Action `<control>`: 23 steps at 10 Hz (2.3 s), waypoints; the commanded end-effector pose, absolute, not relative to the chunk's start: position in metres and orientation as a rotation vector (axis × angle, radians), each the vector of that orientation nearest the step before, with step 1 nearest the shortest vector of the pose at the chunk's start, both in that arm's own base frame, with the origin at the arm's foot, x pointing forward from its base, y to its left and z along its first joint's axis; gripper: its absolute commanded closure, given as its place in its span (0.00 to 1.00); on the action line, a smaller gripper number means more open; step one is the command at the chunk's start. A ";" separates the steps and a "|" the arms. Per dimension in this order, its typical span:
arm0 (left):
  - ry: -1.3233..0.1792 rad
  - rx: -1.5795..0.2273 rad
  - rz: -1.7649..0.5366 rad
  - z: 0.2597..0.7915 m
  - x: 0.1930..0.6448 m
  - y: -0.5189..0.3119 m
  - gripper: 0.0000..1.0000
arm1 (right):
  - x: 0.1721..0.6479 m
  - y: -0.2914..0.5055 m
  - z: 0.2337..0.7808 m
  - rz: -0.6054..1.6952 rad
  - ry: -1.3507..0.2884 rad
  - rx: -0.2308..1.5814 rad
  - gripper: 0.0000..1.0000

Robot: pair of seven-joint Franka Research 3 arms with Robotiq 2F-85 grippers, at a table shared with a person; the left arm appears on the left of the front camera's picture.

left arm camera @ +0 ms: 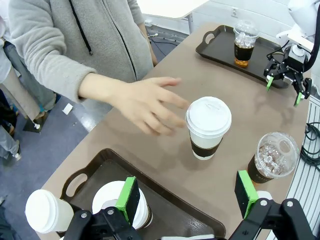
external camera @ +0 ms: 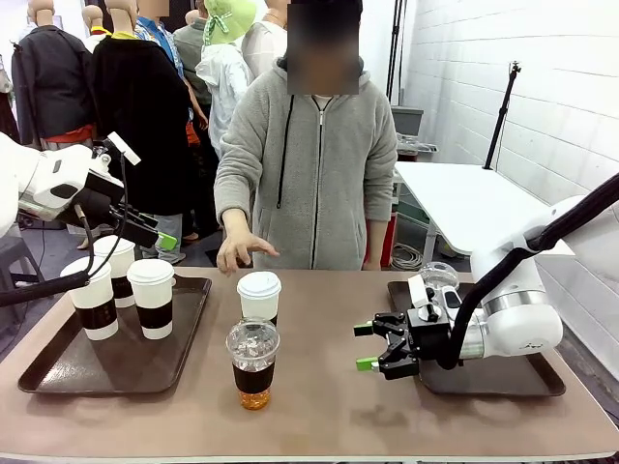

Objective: Distribute the coffee onto the tray.
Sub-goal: Pick up another iced Americano from the middle of the table and place it on the right Handle tray.

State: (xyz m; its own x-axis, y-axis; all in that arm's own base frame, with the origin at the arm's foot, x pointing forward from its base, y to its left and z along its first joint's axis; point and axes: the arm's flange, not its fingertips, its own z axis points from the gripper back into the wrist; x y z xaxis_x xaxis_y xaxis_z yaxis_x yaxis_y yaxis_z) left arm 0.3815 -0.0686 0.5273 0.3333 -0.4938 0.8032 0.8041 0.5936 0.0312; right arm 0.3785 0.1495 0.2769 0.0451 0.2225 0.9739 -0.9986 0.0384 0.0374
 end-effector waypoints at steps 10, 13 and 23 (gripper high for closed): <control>-0.883 -0.421 -0.903 0.524 0.384 -0.067 0.00 | 0.340 0.181 0.264 1.246 -1.081 1.000 0.00; -0.883 -0.421 -0.903 0.524 0.384 -0.067 0.00 | 0.331 0.191 0.260 1.266 -1.082 1.018 0.00; -0.883 -0.421 -0.903 0.524 0.384 -0.067 0.00 | 0.325 0.235 0.250 1.271 -1.081 1.080 0.00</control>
State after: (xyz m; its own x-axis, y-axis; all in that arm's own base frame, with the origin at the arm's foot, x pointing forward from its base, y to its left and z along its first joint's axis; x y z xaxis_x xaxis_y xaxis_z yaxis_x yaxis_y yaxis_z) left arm 0.3814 -0.0686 0.5273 0.3335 -0.4939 0.8030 0.8042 0.5935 0.0311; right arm 0.3439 0.2327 0.2542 0.0475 0.1746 0.9835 -0.9986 -0.0126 0.0505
